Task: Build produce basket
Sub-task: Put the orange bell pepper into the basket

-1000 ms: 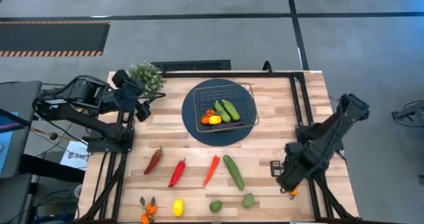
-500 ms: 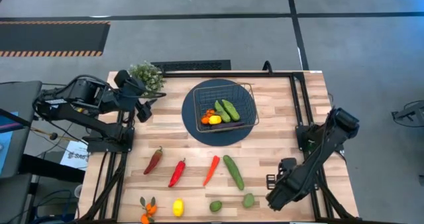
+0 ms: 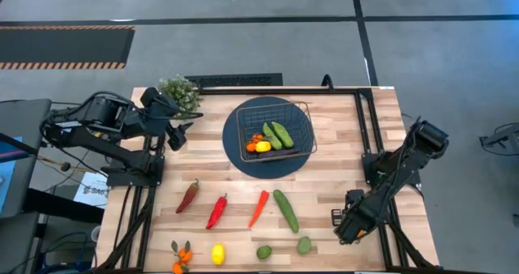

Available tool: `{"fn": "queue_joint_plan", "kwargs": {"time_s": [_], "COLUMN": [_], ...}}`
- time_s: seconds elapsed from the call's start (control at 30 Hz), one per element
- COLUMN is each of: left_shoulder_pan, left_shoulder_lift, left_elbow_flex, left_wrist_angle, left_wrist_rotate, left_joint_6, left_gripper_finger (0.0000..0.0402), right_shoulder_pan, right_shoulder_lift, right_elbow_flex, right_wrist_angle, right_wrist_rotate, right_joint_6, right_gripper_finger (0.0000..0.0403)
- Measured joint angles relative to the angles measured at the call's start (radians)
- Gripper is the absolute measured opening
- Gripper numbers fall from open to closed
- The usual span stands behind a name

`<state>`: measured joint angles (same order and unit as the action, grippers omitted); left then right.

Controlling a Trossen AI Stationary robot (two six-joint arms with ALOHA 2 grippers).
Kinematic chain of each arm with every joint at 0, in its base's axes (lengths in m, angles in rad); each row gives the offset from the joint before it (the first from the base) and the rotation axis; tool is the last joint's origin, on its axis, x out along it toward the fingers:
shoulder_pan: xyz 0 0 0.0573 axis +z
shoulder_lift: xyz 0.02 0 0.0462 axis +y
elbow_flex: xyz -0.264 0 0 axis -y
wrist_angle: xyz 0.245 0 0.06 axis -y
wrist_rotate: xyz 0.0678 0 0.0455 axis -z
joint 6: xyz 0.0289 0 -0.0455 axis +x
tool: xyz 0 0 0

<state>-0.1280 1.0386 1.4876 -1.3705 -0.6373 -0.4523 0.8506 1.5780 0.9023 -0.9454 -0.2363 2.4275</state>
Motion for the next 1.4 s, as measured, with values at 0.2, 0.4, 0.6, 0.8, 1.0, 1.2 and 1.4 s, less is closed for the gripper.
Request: {"fn": "queue_joint_plan", "kwargs": {"time_s": [0.2,0.4,0.6,0.8,1.0,1.2,1.4], "left_shoulder_pan": [0.000,0.000,0.000,0.000,0.000,0.000,0.000], "left_shoulder_lift": [0.000,0.002,0.004,0.009,0.010,0.009,0.009], "left_elbow_flex": [0.000,0.001,0.001,0.001,0.001,0.001,0.001], "left_wrist_angle": [0.000,-0.001,0.000,-0.001,-0.001,-0.001,-0.002], "left_wrist_rotate": [0.000,0.000,-0.001,-0.003,-0.002,0.005,0.006], "left_joint_6": [-0.033,-0.062,-0.069,-0.068,-0.067,-0.066,-0.058], "left_gripper_finger": [0.0314,0.0314,0.0314,0.0314,0.0314,0.0314,0.0314], "right_shoulder_pan": [0.005,0.003,0.003,-0.021,-0.123,-0.323,-0.570], "right_shoulder_lift": [-0.029,-0.034,-0.032,-0.025,-0.038,-0.091,-0.106], "right_elbow_flex": [-0.154,-0.196,-0.186,-0.133,-0.002,0.224,0.512], "right_wrist_angle": [0.135,0.215,0.237,0.252,0.240,0.133,-0.062], "right_wrist_rotate": [-0.006,-0.008,-0.005,0.012,0.150,0.357,0.475], "right_joint_6": [0.001,-0.001,-0.022,-0.056,-0.229,-0.651,-1.171], "right_gripper_finger": [0.0218,0.0206,0.0106,0.0030,0.0030,0.0030,0.0030]}}
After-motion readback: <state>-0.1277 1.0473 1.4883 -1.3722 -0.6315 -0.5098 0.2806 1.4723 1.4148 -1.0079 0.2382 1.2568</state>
